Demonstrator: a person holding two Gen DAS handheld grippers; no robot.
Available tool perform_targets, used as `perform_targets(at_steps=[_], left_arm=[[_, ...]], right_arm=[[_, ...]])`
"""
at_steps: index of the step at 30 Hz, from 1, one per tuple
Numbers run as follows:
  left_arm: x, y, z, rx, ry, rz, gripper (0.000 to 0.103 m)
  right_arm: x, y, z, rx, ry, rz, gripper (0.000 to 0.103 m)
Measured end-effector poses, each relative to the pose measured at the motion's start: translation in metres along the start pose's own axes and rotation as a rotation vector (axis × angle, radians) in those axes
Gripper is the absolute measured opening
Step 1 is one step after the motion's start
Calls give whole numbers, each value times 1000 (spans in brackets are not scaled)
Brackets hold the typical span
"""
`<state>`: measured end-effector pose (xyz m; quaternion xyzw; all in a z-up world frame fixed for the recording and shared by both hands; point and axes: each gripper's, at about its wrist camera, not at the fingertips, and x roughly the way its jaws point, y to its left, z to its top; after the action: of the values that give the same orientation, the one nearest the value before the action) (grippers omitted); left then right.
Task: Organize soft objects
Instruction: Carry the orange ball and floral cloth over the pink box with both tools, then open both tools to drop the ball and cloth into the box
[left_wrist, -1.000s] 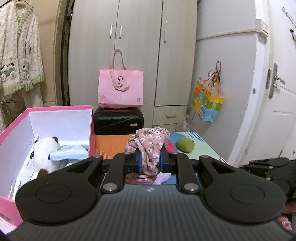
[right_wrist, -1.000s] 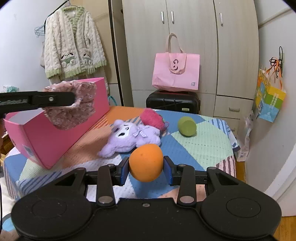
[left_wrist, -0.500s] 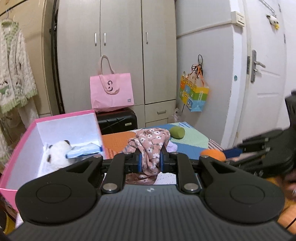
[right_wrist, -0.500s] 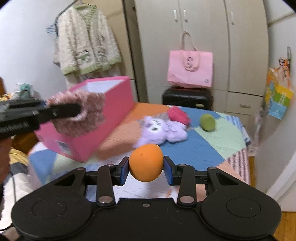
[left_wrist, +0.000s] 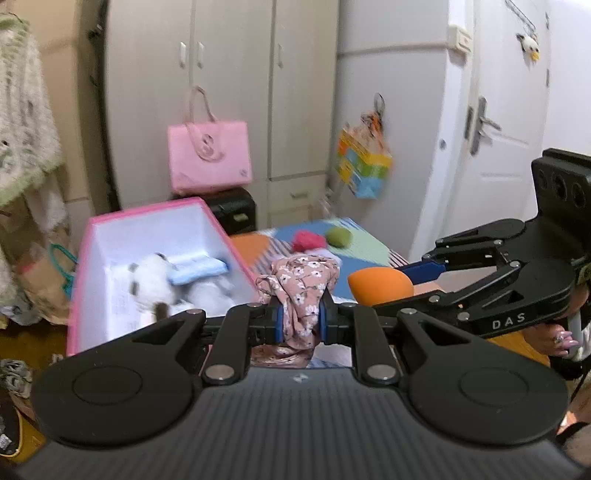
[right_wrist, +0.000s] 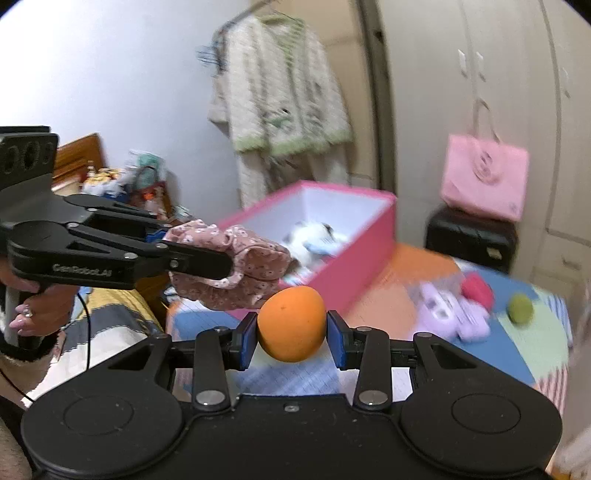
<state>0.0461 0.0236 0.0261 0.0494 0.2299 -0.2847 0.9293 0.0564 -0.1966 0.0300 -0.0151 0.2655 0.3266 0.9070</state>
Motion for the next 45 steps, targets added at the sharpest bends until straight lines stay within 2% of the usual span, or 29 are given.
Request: perform_targets(at_steps=[6, 13, 17, 20, 26, 30, 37, 42, 45], left_arm=[[-23, 22, 3, -40, -77, 37, 16], [-22, 51, 13, -79, -114, 60, 16], [-7, 66, 12, -98, -116, 143, 16], [13, 81, 9, -124, -86, 190, 16], [49, 117, 9, -183, -31, 217, 16], [79, 136, 16, -212, 12, 223, 17], [122, 177, 17, -340, 143, 233, 17], [127, 179, 17, -338, 151, 235, 18], [129, 175, 16, -299, 138, 235, 19]], right_arm=[[22, 11, 26, -17, -53, 44, 44], [55, 7, 52, -27, -82, 52, 44], [80, -4, 64, -7, -75, 31, 44], [103, -13, 70, 8, -50, 14, 44], [143, -26, 80, -15, -5, -60, 44], [169, -34, 84, -20, 42, -78, 44], [209, -42, 88, -57, 137, -101, 44], [231, -42, 89, -105, 180, -122, 44], [237, -40, 86, -107, 186, -128, 44]])
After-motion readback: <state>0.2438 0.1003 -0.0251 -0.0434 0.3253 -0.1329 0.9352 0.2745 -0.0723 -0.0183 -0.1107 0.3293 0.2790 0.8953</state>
